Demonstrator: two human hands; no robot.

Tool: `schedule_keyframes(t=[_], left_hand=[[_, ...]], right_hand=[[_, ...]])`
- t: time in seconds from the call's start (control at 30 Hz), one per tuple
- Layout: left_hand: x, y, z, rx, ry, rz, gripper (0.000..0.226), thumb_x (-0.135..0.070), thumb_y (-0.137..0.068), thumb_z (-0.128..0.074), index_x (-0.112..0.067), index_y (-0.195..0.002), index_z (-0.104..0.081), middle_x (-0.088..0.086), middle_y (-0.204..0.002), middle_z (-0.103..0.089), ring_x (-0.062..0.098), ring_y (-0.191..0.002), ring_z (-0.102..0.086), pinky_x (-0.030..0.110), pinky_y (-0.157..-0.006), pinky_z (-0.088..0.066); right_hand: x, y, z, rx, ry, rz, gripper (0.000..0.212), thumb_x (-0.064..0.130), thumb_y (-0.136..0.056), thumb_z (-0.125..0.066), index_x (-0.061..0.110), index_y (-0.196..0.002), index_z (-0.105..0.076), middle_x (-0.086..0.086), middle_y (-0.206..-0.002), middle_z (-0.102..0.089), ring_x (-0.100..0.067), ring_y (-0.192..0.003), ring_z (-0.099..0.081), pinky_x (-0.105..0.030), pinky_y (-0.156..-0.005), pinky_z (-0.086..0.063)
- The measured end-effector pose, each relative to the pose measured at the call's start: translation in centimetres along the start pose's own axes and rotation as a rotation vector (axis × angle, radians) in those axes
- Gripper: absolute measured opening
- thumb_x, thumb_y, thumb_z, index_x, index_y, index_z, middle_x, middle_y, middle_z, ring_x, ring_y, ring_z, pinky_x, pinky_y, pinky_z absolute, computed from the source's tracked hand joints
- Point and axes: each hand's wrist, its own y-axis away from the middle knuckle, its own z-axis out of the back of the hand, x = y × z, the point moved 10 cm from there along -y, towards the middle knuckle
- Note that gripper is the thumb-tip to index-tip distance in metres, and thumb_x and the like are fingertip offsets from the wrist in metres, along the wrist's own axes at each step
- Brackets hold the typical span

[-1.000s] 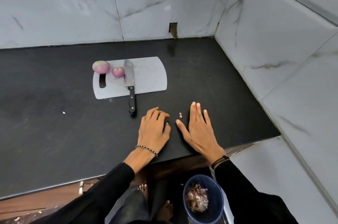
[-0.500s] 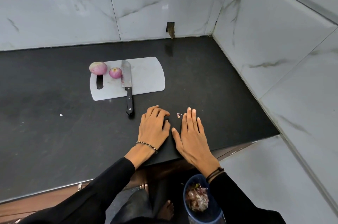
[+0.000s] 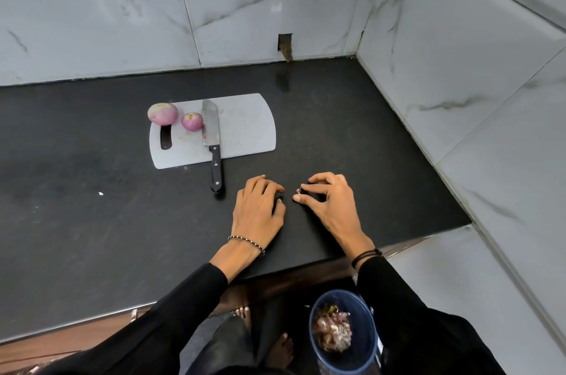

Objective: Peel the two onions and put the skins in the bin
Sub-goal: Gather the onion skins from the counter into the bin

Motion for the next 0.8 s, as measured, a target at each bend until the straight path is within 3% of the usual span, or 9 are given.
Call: schedule_keyframes(t=[0.1,0.3,0.43,0.5,0.63,0.8], left_hand=[[0.1,-0.1,0.0,0.002,-0.004,0.002,0.018,-0.017,-0.087,-0.063,-0.017,-0.104,-0.066,-0.002,-0.112,-0.065,0.02,-0.13,-0.046,0.034,-0.09,-0.039],[0.5,-0.5,0.0,-0.009,-0.001,0.011,0.018,-0.017,-0.087,-0.063,-0.017,-0.105,-0.066,-0.002,-0.112,-0.065,0.02,-0.13,-0.046,0.034,-0.091,-0.04],[0.5,-0.9,-0.2,-0.009,0.001,0.014,0.018,-0.016,-0.087,-0.064,-0.017,-0.105,-0.067,-0.001,-0.112,-0.065,0.021,-0.129,-0.046,0.034,-0.09,-0.04],[0.4,-1.0,-0.3,-0.007,0.001,0.014,0.018,-0.016,-0.086,-0.064,-0.016,-0.104,-0.067,0.0,-0.112,-0.065,0.022,-0.128,-0.047,0.035,-0.09,-0.04],[0.1,-1.2,-0.4,-0.004,-0.008,0.016,0.019,-0.015,-0.087,-0.064,-0.015,-0.105,-0.067,0.001,-0.113,-0.066,0.023,-0.129,-0.047,0.037,-0.091,-0.041],[-0.5,-1.2,-0.5,-0.004,-0.015,0.003,0.02,-0.016,-0.087,-0.064,-0.015,-0.107,-0.067,0.002,-0.115,-0.066,0.023,-0.129,-0.047,0.037,-0.094,-0.04]], right_hand=[[-0.2,-0.4,0.3,-0.025,-0.051,-0.036,0.034,0.039,-0.077,-0.086,0.02,-0.105,-0.082,0.013,-0.107,-0.064,-0.003,-0.107,-0.05,-0.001,-0.079,-0.037],[0.1,-1.1,0.5,-0.035,0.027,-0.075,0.023,0.049,-0.079,-0.083,0.03,-0.092,-0.082,0.018,-0.099,-0.061,-0.001,-0.097,-0.048,-0.014,-0.065,-0.035],[1.1,-1.9,0.5,0.042,0.162,-0.084,0.018,0.048,-0.088,-0.075,0.03,-0.09,-0.077,0.012,-0.094,-0.061,-0.007,-0.095,-0.053,-0.027,-0.065,-0.041],[1.8,-2.2,0.2,0.068,0.263,-0.054,0.021,0.047,-0.094,-0.067,0.027,-0.093,-0.073,0.011,-0.095,-0.061,-0.011,-0.098,-0.056,-0.031,-0.069,-0.045],[3.0,-2.8,-1.2,0.141,0.499,-0.015,0.029,0.038,-0.105,-0.05,0.014,-0.113,-0.064,-0.001,-0.117,-0.06,-0.022,-0.113,-0.057,-0.036,-0.072,-0.042],[3.8,-2.1,-2.6,0.168,0.643,0.034,0.03,0.026,-0.107,-0.049,0.006,-0.128,-0.053,-0.01,-0.13,-0.051,-0.026,-0.118,-0.052,-0.035,-0.07,-0.039]])
